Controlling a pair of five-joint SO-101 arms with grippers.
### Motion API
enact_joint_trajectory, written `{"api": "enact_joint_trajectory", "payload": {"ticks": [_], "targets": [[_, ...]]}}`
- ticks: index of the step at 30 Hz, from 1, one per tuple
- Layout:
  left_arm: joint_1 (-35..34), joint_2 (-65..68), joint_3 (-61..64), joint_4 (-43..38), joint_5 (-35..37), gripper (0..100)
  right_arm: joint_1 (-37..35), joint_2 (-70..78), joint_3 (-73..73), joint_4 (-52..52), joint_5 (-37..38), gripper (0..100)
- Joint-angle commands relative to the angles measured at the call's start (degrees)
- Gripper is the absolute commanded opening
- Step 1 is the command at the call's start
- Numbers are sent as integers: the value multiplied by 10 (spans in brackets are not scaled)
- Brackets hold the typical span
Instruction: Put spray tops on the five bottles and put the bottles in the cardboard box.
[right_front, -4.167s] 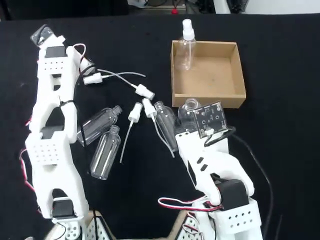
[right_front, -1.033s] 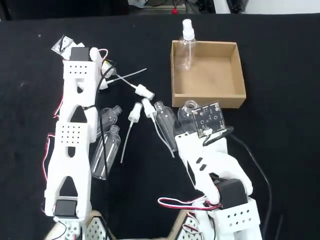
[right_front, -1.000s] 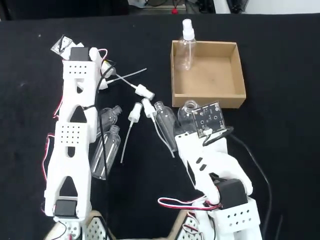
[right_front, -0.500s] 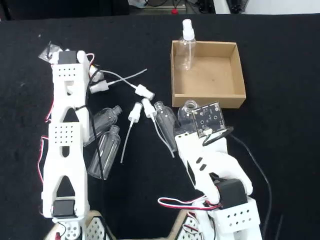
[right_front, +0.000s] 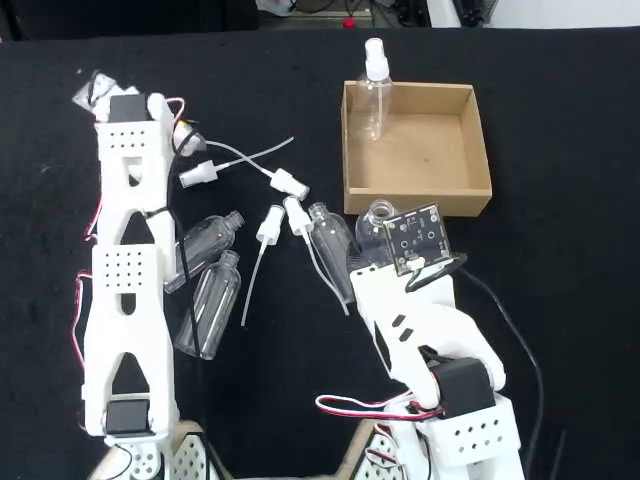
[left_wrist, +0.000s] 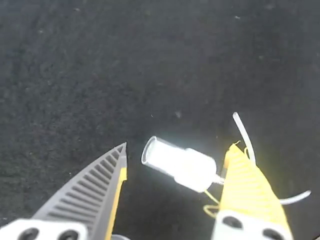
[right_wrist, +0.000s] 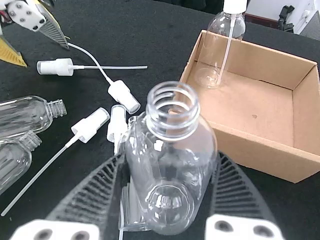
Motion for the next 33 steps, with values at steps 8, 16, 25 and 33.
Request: {"api": "enact_joint_trajectory", "payload": {"ticks": [8, 16, 25, 33], "targets": [[20, -31, 13, 5, -185, 300, -3, -1, -4, -13, 1, 176], [-6, 12, 13, 5, -220, 300, -3, -1, -4, -13, 1, 176], [-78, 11, 13, 6, -288, 300, -3, -1, -4, -13, 1, 176], [-152, -5, 8, 6, -353, 300, -3, -1, -4, -14, 2, 176]]}}
